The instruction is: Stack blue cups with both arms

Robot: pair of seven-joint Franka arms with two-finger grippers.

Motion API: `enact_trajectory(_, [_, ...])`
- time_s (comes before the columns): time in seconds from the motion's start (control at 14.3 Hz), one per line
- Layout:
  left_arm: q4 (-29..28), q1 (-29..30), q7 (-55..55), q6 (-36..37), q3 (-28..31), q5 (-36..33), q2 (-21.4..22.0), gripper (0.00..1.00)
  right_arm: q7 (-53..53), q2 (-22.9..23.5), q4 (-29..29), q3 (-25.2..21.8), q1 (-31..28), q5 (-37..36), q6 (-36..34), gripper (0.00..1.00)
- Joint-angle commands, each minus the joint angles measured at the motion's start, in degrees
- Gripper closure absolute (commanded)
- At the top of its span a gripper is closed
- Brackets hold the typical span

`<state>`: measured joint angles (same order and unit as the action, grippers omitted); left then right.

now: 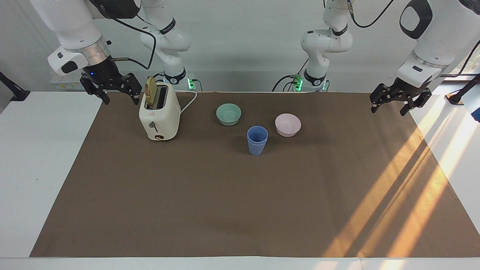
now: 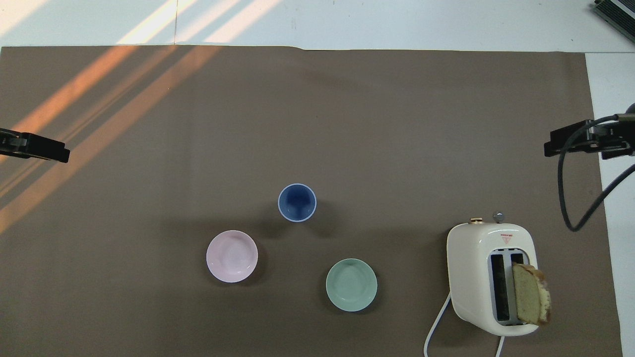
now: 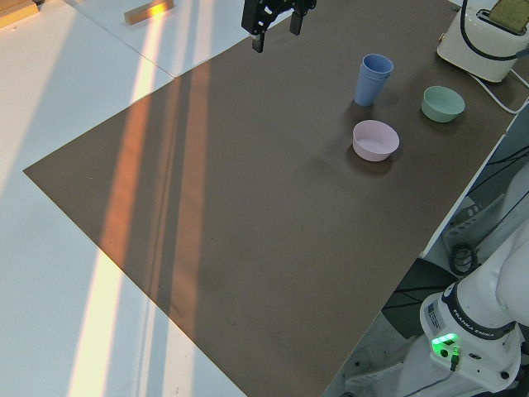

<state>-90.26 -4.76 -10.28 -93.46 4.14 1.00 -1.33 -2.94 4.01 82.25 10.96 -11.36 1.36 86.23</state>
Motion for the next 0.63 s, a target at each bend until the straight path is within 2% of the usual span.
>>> enact_trajectory(0.0, [0.0,-0.2,-0.2,1.2,0.0,-0.8,0.5,0.00,0.5,-0.7,1.0,0.1,-0.3,0.7,1.0,0.00])
enact_trajectory(0.56, [-0.1,0.1,-0.4,1.4,0.0,-0.6,0.5,0.00,0.7,-1.1,0.5,0.0,-0.3,0.9,-0.5,0.00])
